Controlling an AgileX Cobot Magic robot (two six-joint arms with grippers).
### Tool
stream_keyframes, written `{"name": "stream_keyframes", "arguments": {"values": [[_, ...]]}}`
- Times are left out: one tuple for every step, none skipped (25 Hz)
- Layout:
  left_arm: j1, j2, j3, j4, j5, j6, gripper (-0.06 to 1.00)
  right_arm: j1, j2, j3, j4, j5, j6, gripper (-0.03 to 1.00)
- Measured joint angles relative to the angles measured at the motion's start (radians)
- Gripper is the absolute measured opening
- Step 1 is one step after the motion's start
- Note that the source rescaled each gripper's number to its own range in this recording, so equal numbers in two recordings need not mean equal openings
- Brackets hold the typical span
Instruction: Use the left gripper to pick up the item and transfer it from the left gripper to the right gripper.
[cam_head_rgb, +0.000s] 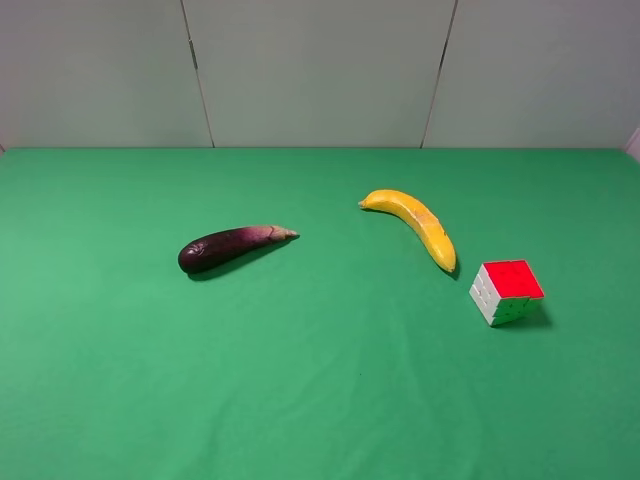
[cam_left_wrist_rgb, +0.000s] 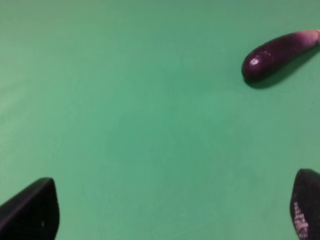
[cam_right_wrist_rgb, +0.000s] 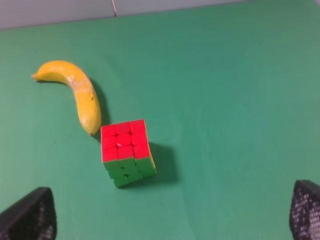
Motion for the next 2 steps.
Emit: {"name": "stream_keyframes", "arguments": {"values": [[0.000, 0.000, 0.000, 0.000, 0.000, 0.000, 0.80, 0.000, 0.000, 0.000, 0.000, 0.000, 0.000, 1.00], [0.000, 0.000, 0.000, 0.000, 0.000, 0.000, 0.80, 0.000, 0.000, 0.000, 0.000, 0.000, 0.000, 1.00]]}}
